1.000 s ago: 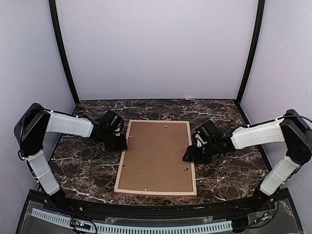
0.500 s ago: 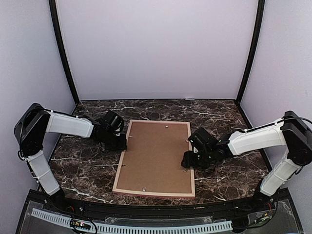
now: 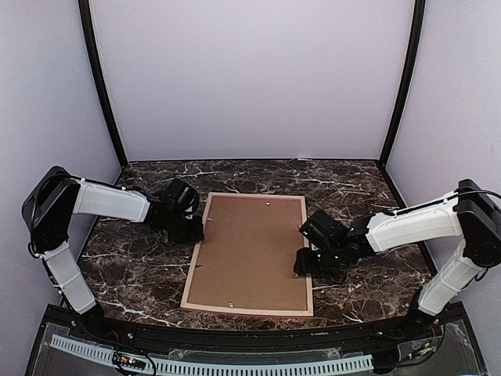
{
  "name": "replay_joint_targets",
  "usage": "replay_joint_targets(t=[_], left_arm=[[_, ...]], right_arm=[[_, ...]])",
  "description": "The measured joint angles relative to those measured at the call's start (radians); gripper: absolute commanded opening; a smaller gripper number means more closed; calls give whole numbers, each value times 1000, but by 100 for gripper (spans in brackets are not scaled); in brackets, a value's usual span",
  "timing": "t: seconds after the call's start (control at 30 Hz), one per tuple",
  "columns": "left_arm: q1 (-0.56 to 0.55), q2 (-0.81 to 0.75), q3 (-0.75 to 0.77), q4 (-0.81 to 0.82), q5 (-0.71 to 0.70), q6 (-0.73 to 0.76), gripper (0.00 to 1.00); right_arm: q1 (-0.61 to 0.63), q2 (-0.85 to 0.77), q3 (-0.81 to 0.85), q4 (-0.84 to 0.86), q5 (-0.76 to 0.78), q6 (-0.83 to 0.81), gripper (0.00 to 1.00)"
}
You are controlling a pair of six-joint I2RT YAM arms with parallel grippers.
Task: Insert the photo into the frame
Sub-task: Press the fastener onto the backboard.
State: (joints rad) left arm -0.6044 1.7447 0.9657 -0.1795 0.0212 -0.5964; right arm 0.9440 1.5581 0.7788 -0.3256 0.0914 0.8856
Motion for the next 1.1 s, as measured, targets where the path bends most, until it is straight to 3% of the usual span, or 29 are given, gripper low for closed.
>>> replay_joint_targets(t=[0.57,1.1], left_arm=[[-1,-4,-5,3,0,0,7],[-1,-6,-5,-2,-1,8,7]], right_arm=[[18,35,52,-67,35,-80,53],[-24,8,25,-60,-131,-245,54]])
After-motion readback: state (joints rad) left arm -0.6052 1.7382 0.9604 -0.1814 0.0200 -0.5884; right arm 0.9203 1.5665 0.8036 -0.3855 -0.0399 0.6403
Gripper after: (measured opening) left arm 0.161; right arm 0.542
